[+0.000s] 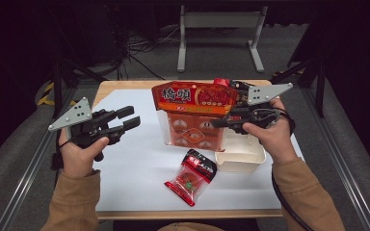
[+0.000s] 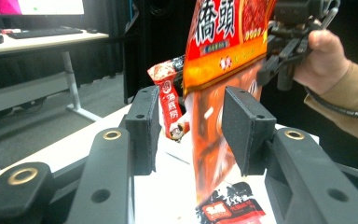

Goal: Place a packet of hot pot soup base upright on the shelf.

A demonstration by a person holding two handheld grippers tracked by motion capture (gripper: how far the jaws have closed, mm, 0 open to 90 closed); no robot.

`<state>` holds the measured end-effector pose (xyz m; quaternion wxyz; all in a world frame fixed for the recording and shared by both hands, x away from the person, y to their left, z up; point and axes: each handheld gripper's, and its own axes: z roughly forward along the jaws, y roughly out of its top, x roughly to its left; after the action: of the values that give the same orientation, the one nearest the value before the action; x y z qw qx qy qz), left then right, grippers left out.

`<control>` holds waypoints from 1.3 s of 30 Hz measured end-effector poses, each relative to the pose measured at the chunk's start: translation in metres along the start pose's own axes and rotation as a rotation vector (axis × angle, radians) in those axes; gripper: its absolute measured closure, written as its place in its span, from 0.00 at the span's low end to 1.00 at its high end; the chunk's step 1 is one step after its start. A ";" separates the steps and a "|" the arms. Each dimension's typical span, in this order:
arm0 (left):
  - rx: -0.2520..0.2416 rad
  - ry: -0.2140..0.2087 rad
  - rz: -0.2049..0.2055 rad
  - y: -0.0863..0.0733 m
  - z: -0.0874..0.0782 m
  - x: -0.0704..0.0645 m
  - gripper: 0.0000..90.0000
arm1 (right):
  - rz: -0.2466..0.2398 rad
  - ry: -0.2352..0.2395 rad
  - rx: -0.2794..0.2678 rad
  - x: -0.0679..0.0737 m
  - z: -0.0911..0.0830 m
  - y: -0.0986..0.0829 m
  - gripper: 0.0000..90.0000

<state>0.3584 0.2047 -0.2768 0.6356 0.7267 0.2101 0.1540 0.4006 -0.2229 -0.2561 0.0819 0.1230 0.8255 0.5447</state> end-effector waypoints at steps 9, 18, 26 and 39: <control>0.031 0.031 -0.013 -0.006 0.000 0.007 0.62 | 0.011 -0.057 -0.005 -0.008 -0.021 -0.003 0.79; 0.040 0.046 -0.024 -0.010 -0.002 0.014 0.60 | 0.027 -0.108 -0.026 -0.013 -0.041 -0.009 0.79; 0.045 0.048 -0.030 -0.012 -0.002 0.016 0.60 | 0.051 -0.148 -0.056 -0.016 -0.055 -0.017 0.79; 0.053 0.045 -0.040 -0.014 -0.001 0.019 0.60 | 0.090 -0.225 -0.098 -0.018 -0.074 -0.031 0.79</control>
<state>0.3725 0.2164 -0.2914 0.6143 0.7352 0.2427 0.1522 0.3941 -0.3046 -0.2558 0.1553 0.2159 0.7773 0.5702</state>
